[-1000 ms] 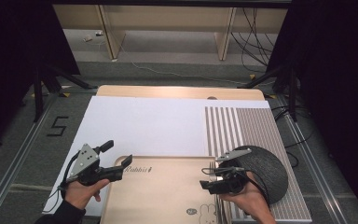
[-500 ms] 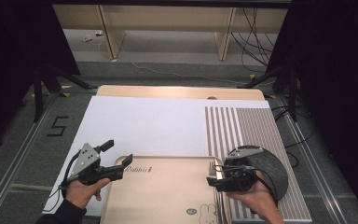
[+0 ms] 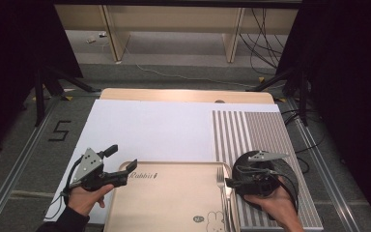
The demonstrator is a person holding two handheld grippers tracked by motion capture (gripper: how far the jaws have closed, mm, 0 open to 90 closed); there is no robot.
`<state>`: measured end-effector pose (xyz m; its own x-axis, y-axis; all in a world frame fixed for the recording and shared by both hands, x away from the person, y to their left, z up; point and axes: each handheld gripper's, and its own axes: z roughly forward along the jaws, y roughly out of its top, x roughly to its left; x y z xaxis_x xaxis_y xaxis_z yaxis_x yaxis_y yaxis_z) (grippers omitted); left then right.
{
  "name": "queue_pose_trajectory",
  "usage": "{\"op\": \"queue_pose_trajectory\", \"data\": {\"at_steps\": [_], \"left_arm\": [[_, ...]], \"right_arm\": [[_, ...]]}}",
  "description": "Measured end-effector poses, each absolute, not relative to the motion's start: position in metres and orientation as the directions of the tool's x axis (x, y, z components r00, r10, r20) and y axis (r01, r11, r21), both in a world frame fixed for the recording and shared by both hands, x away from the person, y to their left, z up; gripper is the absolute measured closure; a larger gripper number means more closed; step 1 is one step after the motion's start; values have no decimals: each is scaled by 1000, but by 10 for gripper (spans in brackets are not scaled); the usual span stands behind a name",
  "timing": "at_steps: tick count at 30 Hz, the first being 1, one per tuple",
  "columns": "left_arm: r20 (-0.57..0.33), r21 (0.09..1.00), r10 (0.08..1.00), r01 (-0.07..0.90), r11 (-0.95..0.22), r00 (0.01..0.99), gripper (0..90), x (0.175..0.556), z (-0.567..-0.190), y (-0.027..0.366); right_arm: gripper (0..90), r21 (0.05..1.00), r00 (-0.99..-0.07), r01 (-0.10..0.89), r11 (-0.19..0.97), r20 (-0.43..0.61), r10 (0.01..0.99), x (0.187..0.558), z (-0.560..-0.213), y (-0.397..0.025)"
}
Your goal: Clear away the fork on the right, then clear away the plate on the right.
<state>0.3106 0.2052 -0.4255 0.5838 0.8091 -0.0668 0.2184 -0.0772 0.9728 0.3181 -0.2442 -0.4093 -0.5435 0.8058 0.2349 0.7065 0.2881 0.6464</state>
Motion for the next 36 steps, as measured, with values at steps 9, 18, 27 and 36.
{"op": "queue_pose_trajectory", "data": {"at_steps": [9, 18, 27, 36], "left_arm": [[-71, 973, 810, 219, -72, 582, 158, 311, -425, 206], [-70, 974, 808, 217, -72, 585, 157, 310, -425, 206], [-66, 974, 805, 214, -77, 590, 158, 309, -425, 205], [-69, 974, 806, 214, -73, 588, 158, 309, -424, 206]], "right_arm": [[251, 653, -515, 711, 261, 230, 826, 320, -409, -259], [250, 652, -468, 728, 212, 246, 848, 320, -408, -275], [247, 653, -418, 740, 164, 255, 872, 316, -408, -291], [247, 653, -348, 753, 84, 286, 893, 311, -411, -313]]}}
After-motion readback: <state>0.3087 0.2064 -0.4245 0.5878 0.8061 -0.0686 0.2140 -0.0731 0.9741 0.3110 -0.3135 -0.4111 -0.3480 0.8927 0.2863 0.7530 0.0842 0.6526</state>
